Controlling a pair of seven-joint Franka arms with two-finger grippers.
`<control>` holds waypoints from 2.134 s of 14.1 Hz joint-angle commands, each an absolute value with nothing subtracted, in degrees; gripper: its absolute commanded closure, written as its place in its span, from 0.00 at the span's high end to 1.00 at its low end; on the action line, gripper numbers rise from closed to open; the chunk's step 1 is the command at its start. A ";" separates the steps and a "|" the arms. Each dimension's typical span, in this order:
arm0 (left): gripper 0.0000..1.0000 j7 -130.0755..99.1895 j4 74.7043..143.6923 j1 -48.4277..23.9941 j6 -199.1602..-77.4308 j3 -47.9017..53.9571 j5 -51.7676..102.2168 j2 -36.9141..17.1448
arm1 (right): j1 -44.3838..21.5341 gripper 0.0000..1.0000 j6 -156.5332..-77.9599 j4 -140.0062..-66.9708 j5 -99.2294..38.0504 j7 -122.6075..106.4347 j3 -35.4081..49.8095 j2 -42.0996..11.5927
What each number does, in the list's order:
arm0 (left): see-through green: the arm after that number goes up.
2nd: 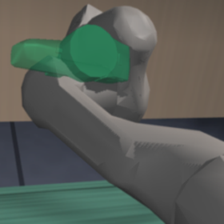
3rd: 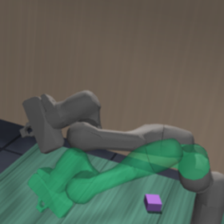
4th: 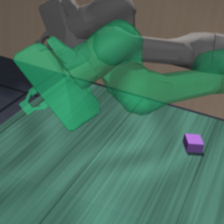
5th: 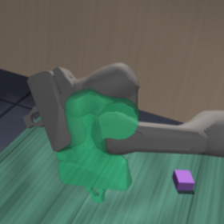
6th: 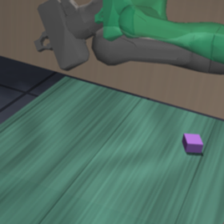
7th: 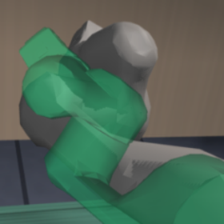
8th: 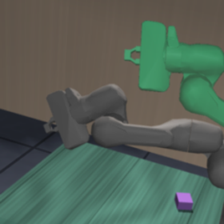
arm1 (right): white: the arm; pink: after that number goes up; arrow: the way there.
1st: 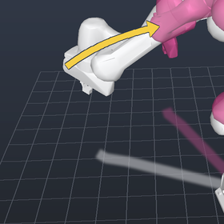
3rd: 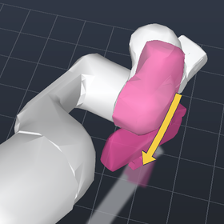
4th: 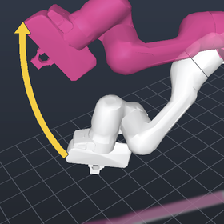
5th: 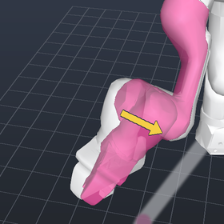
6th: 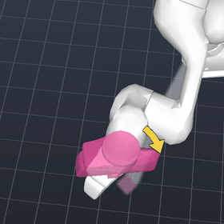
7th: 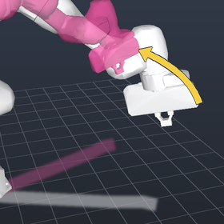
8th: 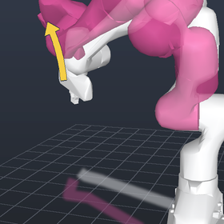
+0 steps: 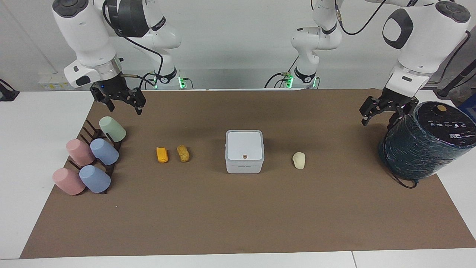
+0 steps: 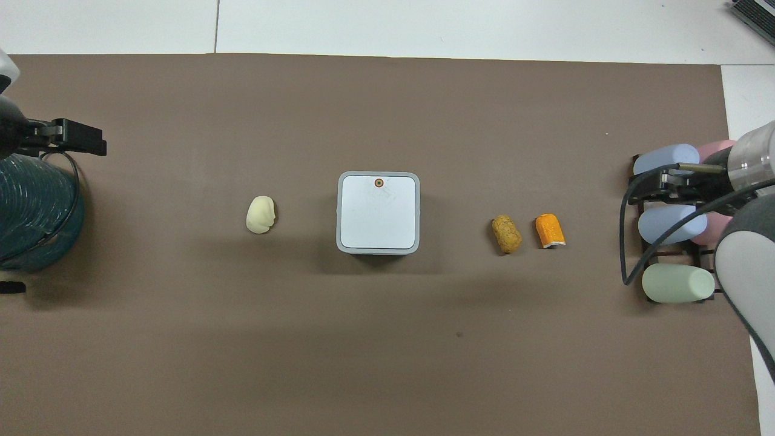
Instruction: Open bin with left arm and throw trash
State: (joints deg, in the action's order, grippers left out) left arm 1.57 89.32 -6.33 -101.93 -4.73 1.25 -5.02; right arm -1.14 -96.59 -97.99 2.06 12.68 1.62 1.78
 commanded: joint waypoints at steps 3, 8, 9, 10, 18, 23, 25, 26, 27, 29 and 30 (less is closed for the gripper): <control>1.00 1.50 89.65 -6.50 -100.99 -4.39 0.09 -4.04 | -0.53 1.00 -96.68 -98.96 2.11 11.60 1.93 2.90; 1.00 -6.12 90.79 -10.97 -100.90 -3.78 0.09 -3.60 | -0.53 1.00 -96.68 -98.96 2.11 11.60 1.93 2.90; 0.92 -9.28 90.97 -12.55 -100.99 -3.78 0.09 -3.60 | -0.53 1.00 -96.68 -98.96 2.11 11.60 1.93 2.90; 0.76 -12.71 91.23 -14.48 -101.07 -3.78 0.17 -3.52 | -0.53 1.00 -96.68 -98.96 2.11 11.60 1.93 2.90; 0.00 -39.88 94.91 -25.12 -107.30 -3.43 0.79 -3.43 | -0.70 1.00 -95.36 -98.96 2.11 11.69 1.85 3.08; 0.00 -51.14 97.91 -29.97 -115.56 -3.34 0.88 -4.92 | -1.67 1.00 -95.36 -99.14 3.25 11.60 2.02 3.08; 0.00 -54.47 98.26 -31.54 -119.60 -3.34 2.19 -6.32 | -1.84 1.00 -96.06 -99.58 3.25 11.60 2.02 3.16; 0.00 -56.32 98.78 -32.51 -122.75 -3.34 2.98 -7.29 | -1.85 1.00 -96.50 -99.75 3.25 11.60 2.02 3.34; 0.00 -57.47 99.40 -33.74 -124.87 -3.34 2.99 -7.99 | -1.85 1.00 -96.59 -100.19 3.25 11.60 2.02 3.43; 0.00 -57.57 100.28 -34.54 -127.95 -3.34 3.08 -9.31 | -2.11 1.00 -96.59 -100.37 3.25 11.51 2.02 3.52; 0.00 -57.48 101.41 -34.89 -129.71 -3.34 3.60 -9.23 | -2.11 1.00 -96.68 -100.55 3.16 11.51 2.11 3.60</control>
State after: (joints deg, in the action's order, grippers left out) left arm -56.92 99.19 -33.72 -126.30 -2.45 2.40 -9.45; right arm -2.02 -95.63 -98.35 2.12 12.65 1.86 1.80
